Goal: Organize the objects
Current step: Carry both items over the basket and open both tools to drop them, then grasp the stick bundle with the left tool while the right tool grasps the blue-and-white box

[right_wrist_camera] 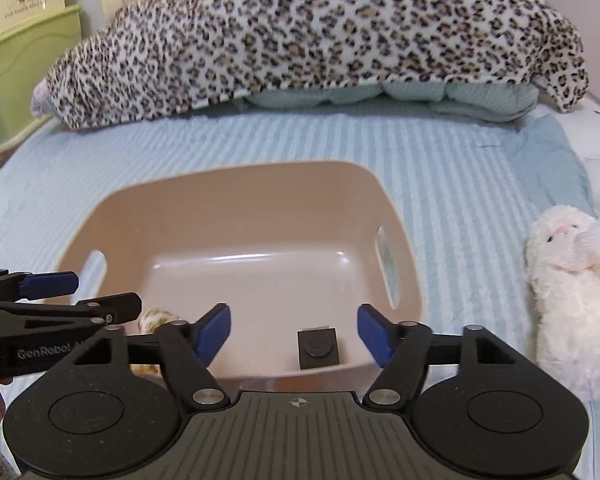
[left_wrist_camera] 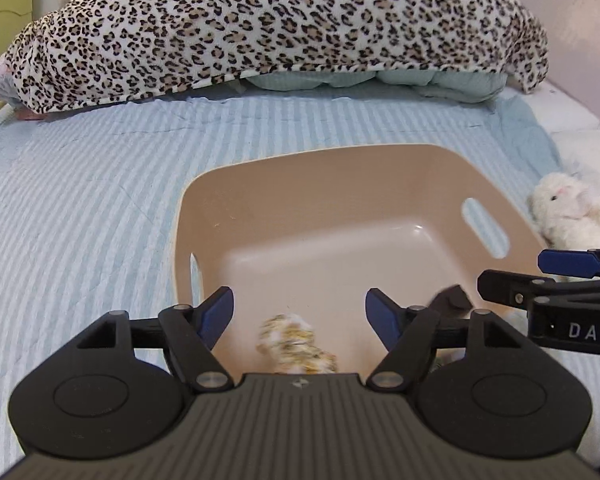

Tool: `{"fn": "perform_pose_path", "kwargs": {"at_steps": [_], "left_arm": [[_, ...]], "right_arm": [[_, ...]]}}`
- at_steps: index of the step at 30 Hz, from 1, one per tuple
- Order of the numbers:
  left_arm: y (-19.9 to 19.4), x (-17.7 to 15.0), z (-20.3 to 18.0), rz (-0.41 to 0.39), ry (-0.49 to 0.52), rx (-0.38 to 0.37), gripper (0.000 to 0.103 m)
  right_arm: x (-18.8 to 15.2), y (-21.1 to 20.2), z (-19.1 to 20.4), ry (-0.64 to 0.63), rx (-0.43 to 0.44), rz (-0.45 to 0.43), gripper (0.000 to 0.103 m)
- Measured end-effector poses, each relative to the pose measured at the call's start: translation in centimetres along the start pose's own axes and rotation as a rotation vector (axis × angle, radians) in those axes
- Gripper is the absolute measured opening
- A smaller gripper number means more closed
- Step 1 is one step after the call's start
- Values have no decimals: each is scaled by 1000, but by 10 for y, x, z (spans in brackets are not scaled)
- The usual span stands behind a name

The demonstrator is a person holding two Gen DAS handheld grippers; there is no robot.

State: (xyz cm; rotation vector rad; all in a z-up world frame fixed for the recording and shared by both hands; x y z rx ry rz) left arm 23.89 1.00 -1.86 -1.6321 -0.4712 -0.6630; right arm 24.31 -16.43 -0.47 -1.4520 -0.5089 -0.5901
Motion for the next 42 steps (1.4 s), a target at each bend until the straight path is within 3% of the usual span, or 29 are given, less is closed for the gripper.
{"fn": "perform_pose_path", "kwargs": {"at_steps": [2, 4, 6, 14, 23, 31, 42], "left_arm": [[-13, -3, 1, 1, -2, -8, 75], [-25, -8, 3, 0, 12, 1, 76], [-33, -13, 5, -1, 30, 17, 77], [-42, -60, 17, 71, 64, 54, 77], [-31, -114, 28, 193, 85, 64, 77], [-22, -137, 31, 264, 111, 40, 77], [-5, -150, 44, 310, 99, 34, 77]], "right_arm": [[0, -12, -2, 3, 6, -8, 82], [-4, -23, -3, -5, 9, -10, 98], [-11, -32, -4, -19, 11, -5, 103], [-56, -50, -8, -25, -13, 61, 103], [-113, -38, 5, 0, -23, 163, 103], [-143, -24, 32, -5, 10, 215, 103], [-155, -2, 56, -20, 73, 258, 103]]}}
Point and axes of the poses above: each gripper's, at about its wrist camera, not at the fingertips, and y roughly the way its jaws point, z to its left, x to its top, the point moved 6 cm from there along y, roughly the way its jaws point, and after that the axes turned 3 degrees about -x, right-handed, at the moved point
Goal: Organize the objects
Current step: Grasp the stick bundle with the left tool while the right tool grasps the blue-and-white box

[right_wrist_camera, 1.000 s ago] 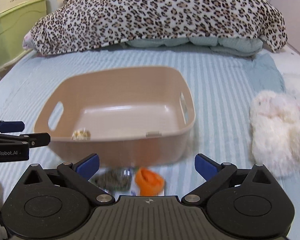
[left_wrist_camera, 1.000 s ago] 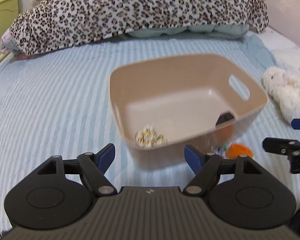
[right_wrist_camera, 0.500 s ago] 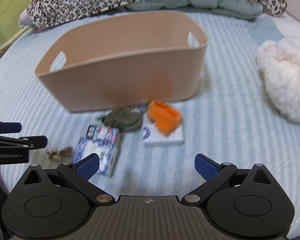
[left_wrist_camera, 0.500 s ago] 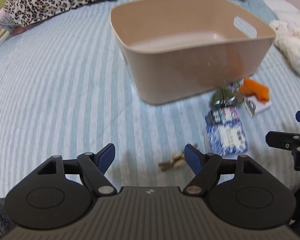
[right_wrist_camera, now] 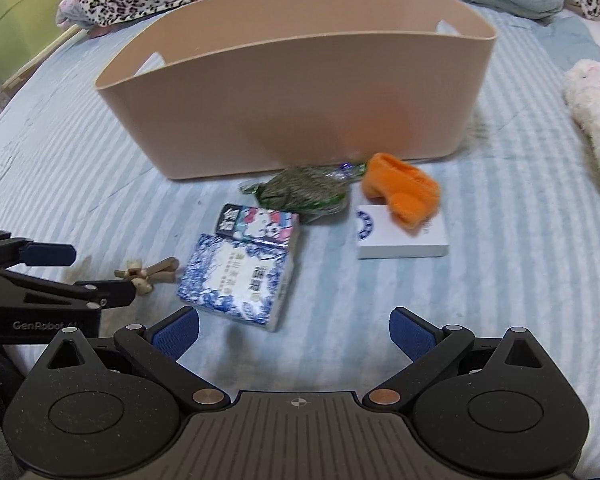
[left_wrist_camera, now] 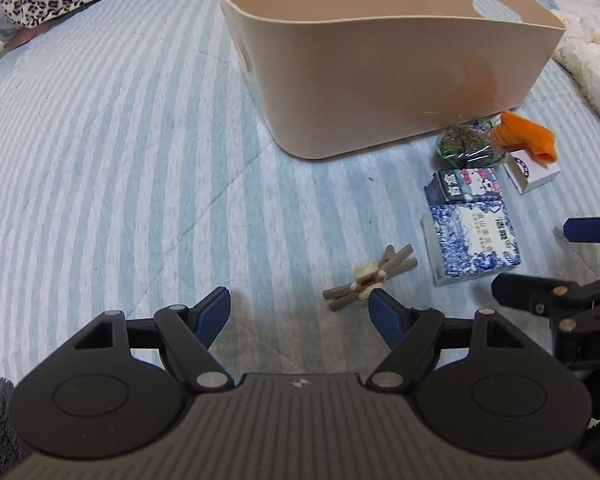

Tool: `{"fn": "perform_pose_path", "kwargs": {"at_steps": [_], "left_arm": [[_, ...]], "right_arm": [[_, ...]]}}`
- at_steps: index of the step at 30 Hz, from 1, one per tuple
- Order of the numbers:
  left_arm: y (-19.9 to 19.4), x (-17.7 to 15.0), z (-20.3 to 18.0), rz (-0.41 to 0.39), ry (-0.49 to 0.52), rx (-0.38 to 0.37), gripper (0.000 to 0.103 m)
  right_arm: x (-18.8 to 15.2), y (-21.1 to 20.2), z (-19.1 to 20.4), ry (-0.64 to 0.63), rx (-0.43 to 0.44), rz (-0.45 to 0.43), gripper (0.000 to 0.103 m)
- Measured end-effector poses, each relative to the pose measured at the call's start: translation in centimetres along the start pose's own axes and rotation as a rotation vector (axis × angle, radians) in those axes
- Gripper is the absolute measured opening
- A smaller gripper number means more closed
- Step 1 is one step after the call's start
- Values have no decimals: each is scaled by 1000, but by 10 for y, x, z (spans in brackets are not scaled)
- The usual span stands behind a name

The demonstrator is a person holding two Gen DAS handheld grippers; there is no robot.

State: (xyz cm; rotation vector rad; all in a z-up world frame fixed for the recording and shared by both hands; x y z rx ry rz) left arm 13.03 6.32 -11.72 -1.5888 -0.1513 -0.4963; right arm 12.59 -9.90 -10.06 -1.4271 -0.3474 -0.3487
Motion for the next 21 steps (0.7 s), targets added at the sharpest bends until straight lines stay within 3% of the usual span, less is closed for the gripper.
{"fn": "perform_pose_path", "kwargs": {"at_steps": [9, 21], "left_arm": [[7, 2, 6, 1, -19, -17, 77], [15, 9, 14, -4, -66, -80, 79]], "right_arm": [[9, 11, 21, -8, 52, 2, 103], [14, 31, 22, 59, 59, 24, 103]]}}
Point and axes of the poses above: each gripper's, at about its wrist camera, not at the fingertips, and y roughly the way its jaws point, z to its left, x to its top, the point moved 6 cm from there along y, roughly the way its jaws point, and after that the axes turned 3 degrees about -x, right-handed, at the moved point
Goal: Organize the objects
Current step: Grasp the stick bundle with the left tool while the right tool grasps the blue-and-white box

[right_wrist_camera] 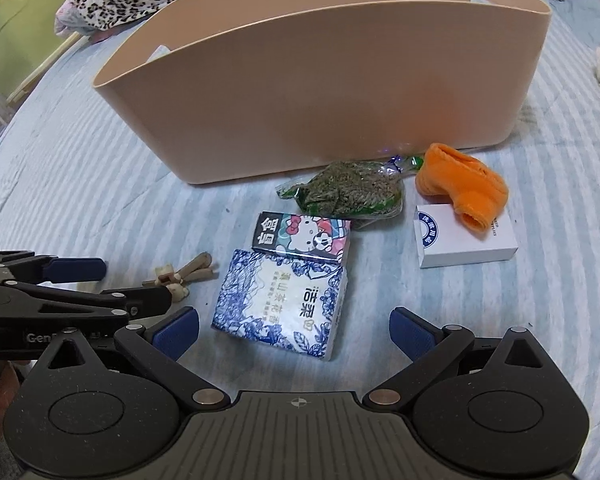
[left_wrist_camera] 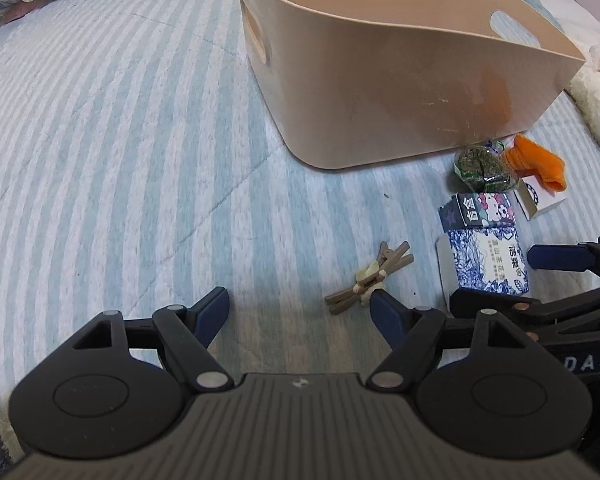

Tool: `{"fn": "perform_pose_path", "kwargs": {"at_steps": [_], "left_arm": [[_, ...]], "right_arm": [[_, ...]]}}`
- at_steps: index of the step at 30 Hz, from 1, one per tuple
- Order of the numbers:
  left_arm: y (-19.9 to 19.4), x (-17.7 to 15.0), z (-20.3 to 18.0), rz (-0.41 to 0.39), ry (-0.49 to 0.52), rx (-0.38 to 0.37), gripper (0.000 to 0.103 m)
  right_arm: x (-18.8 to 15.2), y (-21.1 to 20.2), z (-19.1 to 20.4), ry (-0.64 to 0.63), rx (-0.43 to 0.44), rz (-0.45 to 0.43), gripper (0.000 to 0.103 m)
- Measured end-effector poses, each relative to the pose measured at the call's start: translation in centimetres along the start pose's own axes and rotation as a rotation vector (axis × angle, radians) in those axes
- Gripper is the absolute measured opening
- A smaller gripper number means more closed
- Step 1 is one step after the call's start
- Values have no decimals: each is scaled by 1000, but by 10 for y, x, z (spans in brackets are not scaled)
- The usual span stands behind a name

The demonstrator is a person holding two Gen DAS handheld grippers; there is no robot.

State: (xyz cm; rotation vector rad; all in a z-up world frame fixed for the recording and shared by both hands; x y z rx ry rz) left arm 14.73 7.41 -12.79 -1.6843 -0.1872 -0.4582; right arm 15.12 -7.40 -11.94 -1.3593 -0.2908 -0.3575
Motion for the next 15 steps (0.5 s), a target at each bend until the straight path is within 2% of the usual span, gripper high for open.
{"fn": "perform_pose_path", "kwargs": {"at_steps": [6, 9, 12, 14, 15], "left_arm": [[7, 2, -11, -12, 69, -14, 79], [13, 3, -21, -28, 115, 6, 79], [14, 5, -27, -52, 136, -16, 77], [14, 7, -31, -69, 151, -30, 71], [12, 7, -31, -75, 159, -35, 64]], "right_arm": [[0, -4, -9, -16, -94, -21, 103], [-2, -7, -20, 1, -115, -22, 103], [-3, -6, -31, 24, -127, -18, 103], [-3, -6, -36, 34, -136, -19, 103], [-3, -6, -37, 36, -138, -19, 103]]}}
Point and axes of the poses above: each gripper's, at about its wrist camera, not at the fingertips, and y roughly the way its jaws point, z to its left, x to its top, the point moved 6 cm from there along y, roughly the way its jaws point, and after that the axes turned 3 degrees about -x, right-handed, at the moved point
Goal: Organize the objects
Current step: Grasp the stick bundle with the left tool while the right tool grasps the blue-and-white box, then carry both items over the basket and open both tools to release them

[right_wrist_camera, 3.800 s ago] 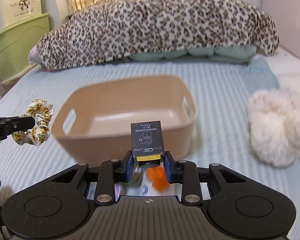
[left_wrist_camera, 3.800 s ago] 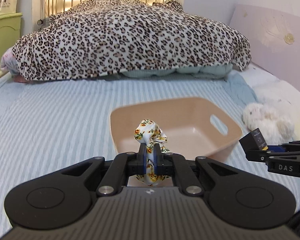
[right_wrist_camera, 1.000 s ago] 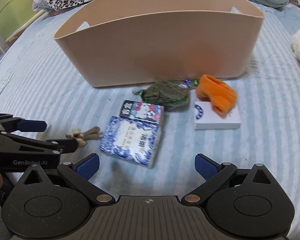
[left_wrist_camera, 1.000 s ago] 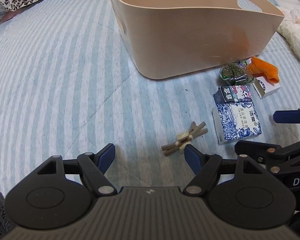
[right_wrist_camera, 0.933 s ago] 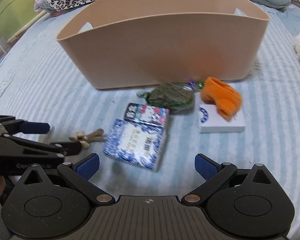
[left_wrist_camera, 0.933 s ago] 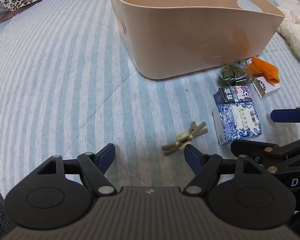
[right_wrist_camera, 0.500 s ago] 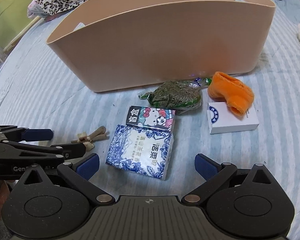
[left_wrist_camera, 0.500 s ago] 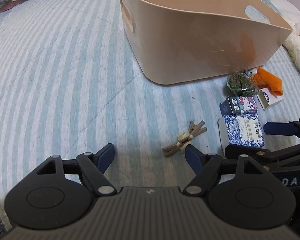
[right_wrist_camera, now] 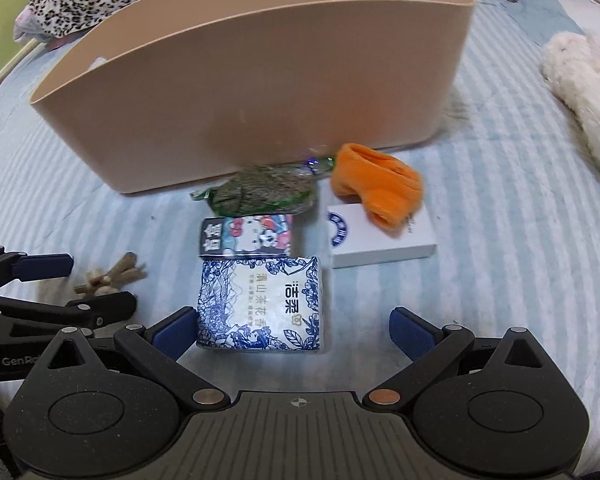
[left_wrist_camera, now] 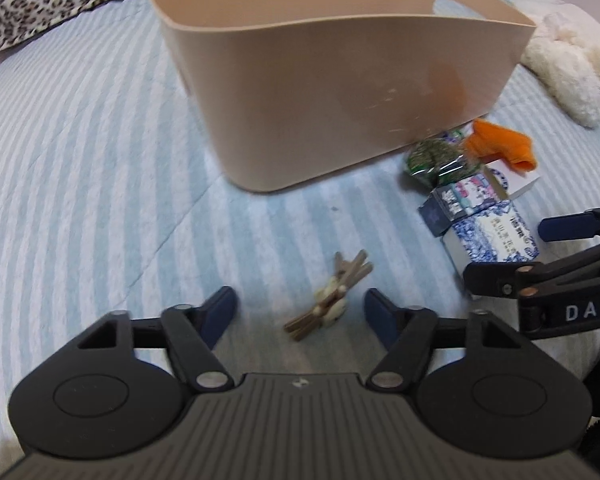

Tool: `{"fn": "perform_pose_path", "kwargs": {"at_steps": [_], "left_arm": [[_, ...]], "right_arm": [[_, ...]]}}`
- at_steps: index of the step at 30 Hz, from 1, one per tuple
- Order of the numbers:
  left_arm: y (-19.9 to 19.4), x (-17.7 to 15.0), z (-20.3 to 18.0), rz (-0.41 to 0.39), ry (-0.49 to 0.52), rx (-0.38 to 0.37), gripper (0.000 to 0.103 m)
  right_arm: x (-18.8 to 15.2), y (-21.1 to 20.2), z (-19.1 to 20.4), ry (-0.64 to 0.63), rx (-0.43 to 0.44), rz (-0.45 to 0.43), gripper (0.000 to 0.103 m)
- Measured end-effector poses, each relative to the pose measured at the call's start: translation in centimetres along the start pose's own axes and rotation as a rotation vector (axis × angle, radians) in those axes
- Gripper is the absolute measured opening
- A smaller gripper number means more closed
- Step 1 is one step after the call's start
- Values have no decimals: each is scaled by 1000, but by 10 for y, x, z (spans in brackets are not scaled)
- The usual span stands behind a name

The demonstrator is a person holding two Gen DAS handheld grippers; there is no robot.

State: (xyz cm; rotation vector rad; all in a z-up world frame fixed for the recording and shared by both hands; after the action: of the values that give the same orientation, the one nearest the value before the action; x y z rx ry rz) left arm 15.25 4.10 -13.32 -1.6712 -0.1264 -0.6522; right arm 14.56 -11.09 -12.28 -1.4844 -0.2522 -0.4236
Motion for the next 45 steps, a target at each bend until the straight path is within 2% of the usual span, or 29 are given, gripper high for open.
{"fn": "perform_pose_path", "kwargs": {"at_steps": [2, 3, 4, 5, 7, 9, 10, 12, 20, 29, 35, 45], "left_arm": [[0, 1, -3, -11, 9, -3, 55], [0, 1, -3, -14, 7, -2, 46], [0, 2, -3, -18, 6, -6, 39], [0, 2, -4, -19, 7, -8, 37], [0, 2, -5, -20, 18, -9, 20], [-2, 1, -7, -17, 29, -22, 14], [-2, 0, -8, -12, 35, -28, 13], [-5, -2, -10, -12, 49, -24, 13], [-23, -2, -9, -46, 10, -20, 13], [-63, 16, -8, -150, -33, 8, 13], [-90, 39, -12, -232, -30, 22, 13], [-113, 99, -22, -358, 10, 66, 13]], "right_arm": [[0, 1, 0, 2, 1, -3, 103], [0, 1, 1, -3, 2, -7, 102], [0, 1, 3, -11, 2, -11, 97], [0, 1, 5, -19, -1, -17, 95], [-1, 1, 8, -38, -4, -24, 87], [-2, 0, 10, -54, -1, -28, 78], [-3, 0, 11, -64, -1, -28, 67], [-4, -1, 10, -73, -5, -32, 60], [-3, -14, 2, -41, 36, -55, 60], [1, -56, -9, -35, 51, -139, 60], [24, -93, -18, -46, 38, -260, 60], [84, -138, -34, -63, 2, -416, 60]]}}
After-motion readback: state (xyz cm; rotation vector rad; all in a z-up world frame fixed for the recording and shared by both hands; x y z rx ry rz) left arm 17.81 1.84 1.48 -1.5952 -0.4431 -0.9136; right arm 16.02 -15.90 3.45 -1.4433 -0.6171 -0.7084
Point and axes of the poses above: each gripper's, at about its wrist camera, not at the fingertips, and y roughly the way its jaws point, z to its left, x to its top, the point moved 6 cm from there along y, roughly the way its jaws point, and after that the axes turned 3 degrees about -x, right-handed, at the moved point
